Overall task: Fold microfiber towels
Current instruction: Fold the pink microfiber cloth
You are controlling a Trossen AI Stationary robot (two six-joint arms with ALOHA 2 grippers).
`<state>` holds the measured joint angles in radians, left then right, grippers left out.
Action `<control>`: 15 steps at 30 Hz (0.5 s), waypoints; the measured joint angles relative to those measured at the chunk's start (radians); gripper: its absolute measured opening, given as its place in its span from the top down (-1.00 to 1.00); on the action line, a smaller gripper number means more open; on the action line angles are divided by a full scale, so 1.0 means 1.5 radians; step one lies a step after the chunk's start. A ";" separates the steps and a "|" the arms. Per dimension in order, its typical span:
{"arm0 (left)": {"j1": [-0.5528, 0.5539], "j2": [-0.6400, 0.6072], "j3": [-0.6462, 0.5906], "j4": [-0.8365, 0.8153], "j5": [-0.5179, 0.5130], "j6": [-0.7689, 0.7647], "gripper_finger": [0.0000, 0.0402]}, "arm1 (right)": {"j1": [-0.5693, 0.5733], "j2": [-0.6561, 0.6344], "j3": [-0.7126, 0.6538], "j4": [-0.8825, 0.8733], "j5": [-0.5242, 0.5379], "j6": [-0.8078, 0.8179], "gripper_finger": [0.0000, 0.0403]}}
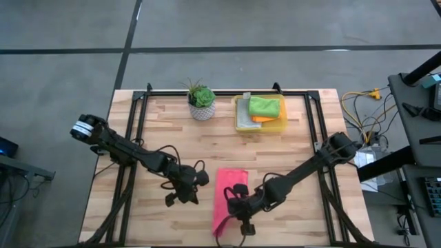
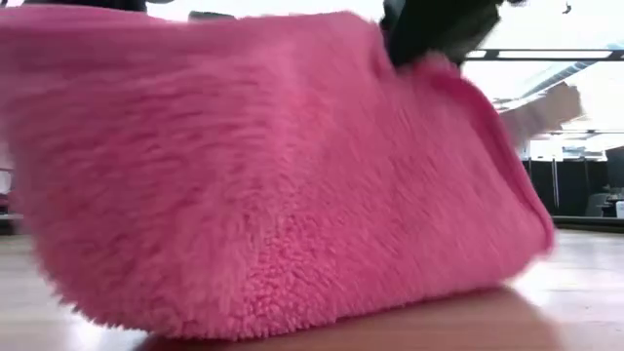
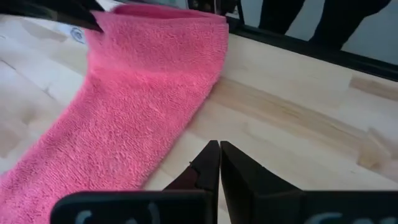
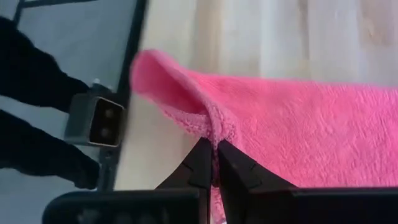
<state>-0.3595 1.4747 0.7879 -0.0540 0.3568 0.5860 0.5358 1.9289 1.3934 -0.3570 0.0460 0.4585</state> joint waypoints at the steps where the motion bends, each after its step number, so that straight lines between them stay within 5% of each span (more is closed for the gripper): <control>1: 0.000 0.002 -0.001 0.007 0.000 -0.001 1.00 | -0.002 -0.004 -0.010 0.003 0.000 0.013 0.96; 15: 0.008 0.055 -0.001 0.074 -0.002 -0.148 1.00 | -0.014 -0.098 -0.222 0.181 0.076 0.166 0.96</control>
<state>-0.3480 1.5571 0.7867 0.0569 0.3534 0.3644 0.5153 1.7812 1.0610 -0.0853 0.1595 0.7077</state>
